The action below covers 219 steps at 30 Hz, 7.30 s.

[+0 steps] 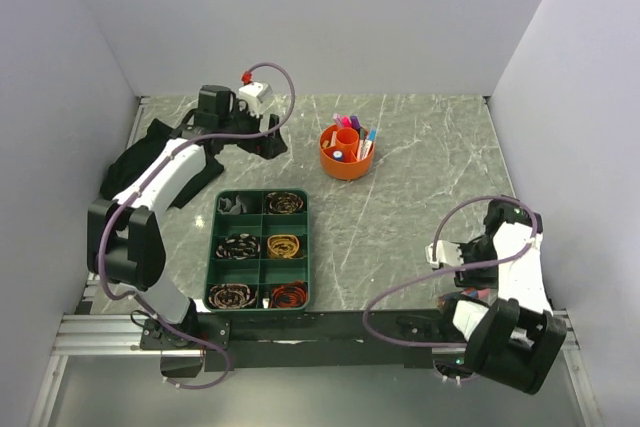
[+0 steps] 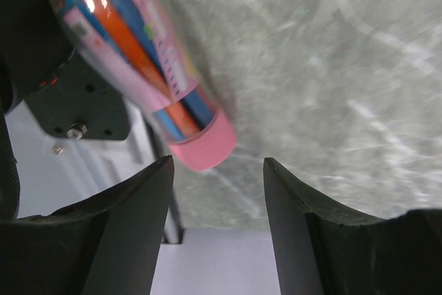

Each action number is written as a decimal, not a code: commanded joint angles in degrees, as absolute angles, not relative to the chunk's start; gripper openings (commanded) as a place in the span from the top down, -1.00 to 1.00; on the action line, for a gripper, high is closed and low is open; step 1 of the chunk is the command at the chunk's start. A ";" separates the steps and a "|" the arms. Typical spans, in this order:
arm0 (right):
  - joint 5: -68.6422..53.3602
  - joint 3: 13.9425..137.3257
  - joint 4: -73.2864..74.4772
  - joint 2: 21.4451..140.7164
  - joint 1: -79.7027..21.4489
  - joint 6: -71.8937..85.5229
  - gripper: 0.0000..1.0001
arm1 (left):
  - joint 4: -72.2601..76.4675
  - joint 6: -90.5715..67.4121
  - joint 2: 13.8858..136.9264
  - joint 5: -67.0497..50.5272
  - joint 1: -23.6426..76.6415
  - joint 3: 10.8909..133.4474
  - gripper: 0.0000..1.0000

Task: Sort the stationery into containers
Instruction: Move the stationery to the center of the board, then pick up the stationery from the corner of the board.

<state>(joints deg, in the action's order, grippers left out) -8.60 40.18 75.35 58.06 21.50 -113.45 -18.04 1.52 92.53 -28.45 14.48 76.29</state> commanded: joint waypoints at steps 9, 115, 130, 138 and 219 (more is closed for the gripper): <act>-6.59 34.11 80.09 58.37 23.38 -151.26 -0.28 | -17.75 1.85 97.46 -26.46 15.73 82.35 -0.99; -18.02 128.87 21.11 145.65 -2.81 -63.64 -1.00 | -16.79 10.19 85.25 -21.97 28.12 84.73 -0.99; -30.13 102.70 67.63 105.95 10.11 -75.50 -1.00 | -30.51 27.46 97.65 -30.40 34.64 85.70 -0.99; -12.57 78.99 67.97 86.36 17.56 -62.63 -1.00 | -19.86 21.97 90.71 -25.93 33.22 80.76 -0.99; 16.96 49.75 60.13 91.67 47.55 -12.31 -0.80 | -17.66 15.29 89.82 -28.12 26.81 80.42 -0.99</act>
